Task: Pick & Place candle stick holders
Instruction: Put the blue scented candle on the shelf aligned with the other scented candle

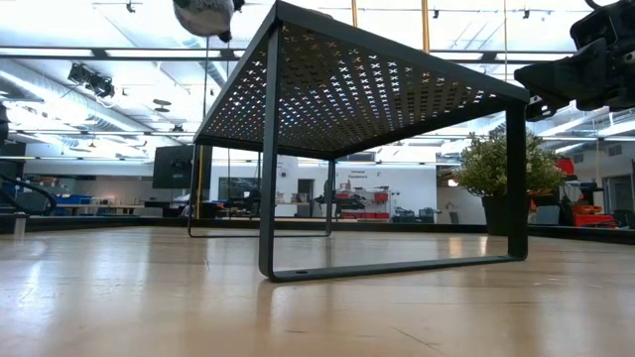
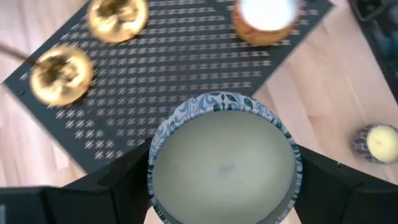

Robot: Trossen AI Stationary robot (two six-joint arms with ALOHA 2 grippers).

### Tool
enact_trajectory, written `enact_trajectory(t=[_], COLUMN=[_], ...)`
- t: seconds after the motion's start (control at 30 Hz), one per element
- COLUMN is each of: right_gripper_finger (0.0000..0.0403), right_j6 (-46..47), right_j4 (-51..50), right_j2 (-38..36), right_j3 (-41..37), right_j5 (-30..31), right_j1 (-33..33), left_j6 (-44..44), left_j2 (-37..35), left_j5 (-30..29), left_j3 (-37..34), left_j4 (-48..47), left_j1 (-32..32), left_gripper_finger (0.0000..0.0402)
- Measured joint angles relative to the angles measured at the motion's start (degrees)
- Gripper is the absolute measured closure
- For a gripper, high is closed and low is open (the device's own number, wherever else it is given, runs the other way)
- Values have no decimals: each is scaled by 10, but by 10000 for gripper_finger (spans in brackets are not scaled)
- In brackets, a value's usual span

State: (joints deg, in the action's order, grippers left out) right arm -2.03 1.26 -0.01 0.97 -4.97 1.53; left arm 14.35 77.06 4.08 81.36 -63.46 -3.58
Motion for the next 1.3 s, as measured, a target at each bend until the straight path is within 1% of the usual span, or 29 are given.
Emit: enact_trajectory(t=[0.37, 0.57, 0.7, 1.0, 1.2, 1.3], right_gripper_finger=[385, 385, 385, 385, 385, 385], right_j6=[0, 0, 0, 0, 0, 0], right_j4=[0, 0, 0, 0, 0, 0], right_j2=[0, 0, 0, 0, 0, 0], right_j3=[0, 0, 0, 0, 0, 0], right_j5=[0, 0, 0, 0, 0, 0], right_j1=[0, 0, 0, 0, 0, 0], left_j6=[13, 21, 34, 113, 122, 148], left_j2=[0, 2, 2, 18, 33, 40], left_j5=[0, -23, -30, -30, -29, -30], left_j3=[0, 0, 0, 0, 0, 0], left_j4=[30, 51, 67, 67, 75, 76], left_j1=[-72, -96, -105, -109, -107, -101], left_gripper_finger=[96, 96, 96, 96, 96, 96])
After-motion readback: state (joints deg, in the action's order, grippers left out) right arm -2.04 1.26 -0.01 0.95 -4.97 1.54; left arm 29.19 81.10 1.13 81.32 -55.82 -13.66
